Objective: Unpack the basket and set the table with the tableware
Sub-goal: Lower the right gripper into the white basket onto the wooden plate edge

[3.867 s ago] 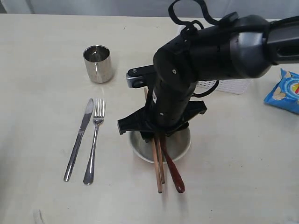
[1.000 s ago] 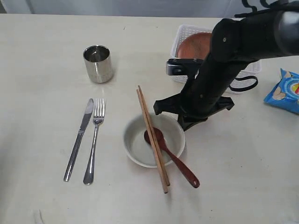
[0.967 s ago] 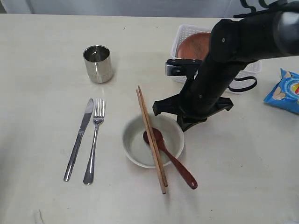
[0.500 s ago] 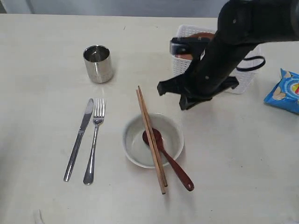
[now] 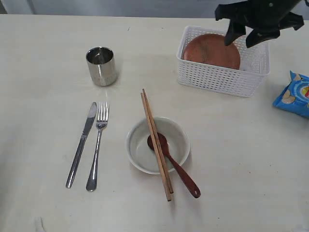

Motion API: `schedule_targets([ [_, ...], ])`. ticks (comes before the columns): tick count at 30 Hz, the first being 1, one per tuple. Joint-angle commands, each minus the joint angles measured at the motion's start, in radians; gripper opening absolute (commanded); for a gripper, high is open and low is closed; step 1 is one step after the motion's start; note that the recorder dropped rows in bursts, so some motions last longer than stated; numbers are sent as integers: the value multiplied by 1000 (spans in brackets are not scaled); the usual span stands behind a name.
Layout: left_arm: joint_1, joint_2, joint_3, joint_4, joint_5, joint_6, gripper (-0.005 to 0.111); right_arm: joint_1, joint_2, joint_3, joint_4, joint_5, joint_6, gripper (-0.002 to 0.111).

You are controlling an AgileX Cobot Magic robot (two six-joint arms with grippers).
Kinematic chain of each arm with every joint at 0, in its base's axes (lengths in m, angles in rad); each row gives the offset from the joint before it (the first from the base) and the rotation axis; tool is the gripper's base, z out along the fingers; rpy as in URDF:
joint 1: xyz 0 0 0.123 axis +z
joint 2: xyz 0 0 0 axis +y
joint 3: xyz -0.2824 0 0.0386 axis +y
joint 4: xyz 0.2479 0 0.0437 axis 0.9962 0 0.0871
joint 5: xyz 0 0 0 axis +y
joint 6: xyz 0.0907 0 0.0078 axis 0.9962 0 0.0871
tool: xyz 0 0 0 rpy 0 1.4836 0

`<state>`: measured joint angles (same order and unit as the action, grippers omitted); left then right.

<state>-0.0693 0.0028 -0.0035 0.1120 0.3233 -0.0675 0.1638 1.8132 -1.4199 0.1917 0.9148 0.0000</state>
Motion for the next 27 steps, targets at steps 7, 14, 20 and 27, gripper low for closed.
schedule_targets([
  [7, 2, -3, 3, -11, -1, 0, 0, -141, 182, -80, 98, -2, -243, 49],
  [14, 2, -3, 3, -11, -1, 0, 0, -141, 262, -80, 146, -129, -386, 49],
  [20, 2, -3, 3, -11, -1, 0, 0, -141, 290, -82, 189, -218, -447, 49],
  [27, 2, -3, 3, -11, -1, 0, 0, -141, 345, -103, 334, -225, -595, 49],
])
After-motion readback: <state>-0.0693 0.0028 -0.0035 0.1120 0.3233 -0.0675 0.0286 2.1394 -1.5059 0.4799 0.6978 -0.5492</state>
